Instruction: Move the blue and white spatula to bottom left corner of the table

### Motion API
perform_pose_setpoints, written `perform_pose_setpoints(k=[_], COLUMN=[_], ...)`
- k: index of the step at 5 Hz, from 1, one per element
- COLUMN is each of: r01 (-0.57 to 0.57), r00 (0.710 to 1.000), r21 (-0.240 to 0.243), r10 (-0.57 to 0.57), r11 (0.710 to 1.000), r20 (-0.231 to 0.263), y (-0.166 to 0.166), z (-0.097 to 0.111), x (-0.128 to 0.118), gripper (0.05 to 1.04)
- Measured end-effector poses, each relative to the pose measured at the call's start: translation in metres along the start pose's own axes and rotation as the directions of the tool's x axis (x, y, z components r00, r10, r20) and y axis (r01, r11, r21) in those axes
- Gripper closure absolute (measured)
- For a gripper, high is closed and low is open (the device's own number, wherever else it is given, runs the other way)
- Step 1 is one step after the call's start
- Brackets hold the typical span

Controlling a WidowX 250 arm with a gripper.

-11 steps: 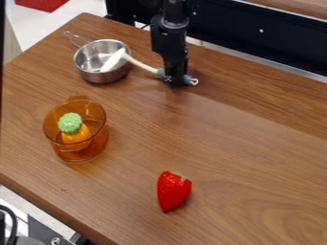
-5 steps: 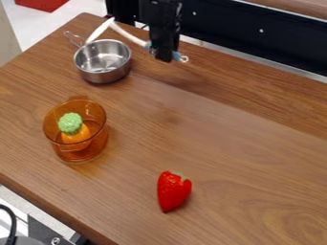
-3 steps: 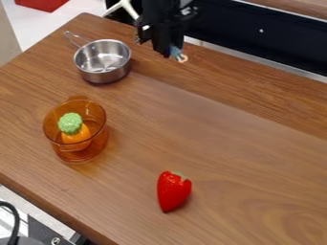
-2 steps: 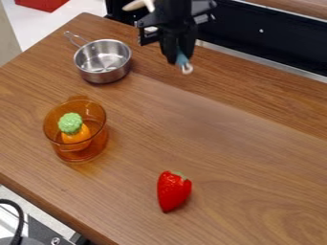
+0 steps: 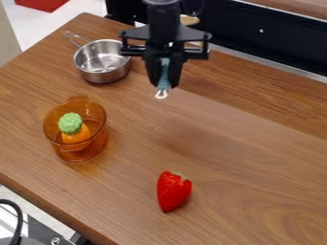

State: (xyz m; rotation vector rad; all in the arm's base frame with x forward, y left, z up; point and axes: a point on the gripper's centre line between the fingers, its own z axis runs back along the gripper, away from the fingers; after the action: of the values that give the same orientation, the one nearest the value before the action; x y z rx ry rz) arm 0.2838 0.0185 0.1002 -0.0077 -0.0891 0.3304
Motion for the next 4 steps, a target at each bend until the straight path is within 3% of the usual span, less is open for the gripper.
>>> perform_pose_setpoints(k=[1, 2, 3, 4], r01=[0.239, 0.457, 0.603, 0.624], r00=[0.970, 0.886, 0.794, 0.779], r21=[-0.048, -0.082, -0.085, -0.047], r10=[-0.241, -0.462, -0.607, -0.626], r11=[0.970, 0.886, 0.793, 0.780], r20=[-0.030, -0.045, -0.026, -0.044], y=[0.018, 0.029, 0.031, 0.034], z=[-0.001, -0.015, -0.028, -0.046], x=[-0.026, -0.060, -0.081, -0.097], gripper=[0.853, 0.853, 0.853, 0.852])
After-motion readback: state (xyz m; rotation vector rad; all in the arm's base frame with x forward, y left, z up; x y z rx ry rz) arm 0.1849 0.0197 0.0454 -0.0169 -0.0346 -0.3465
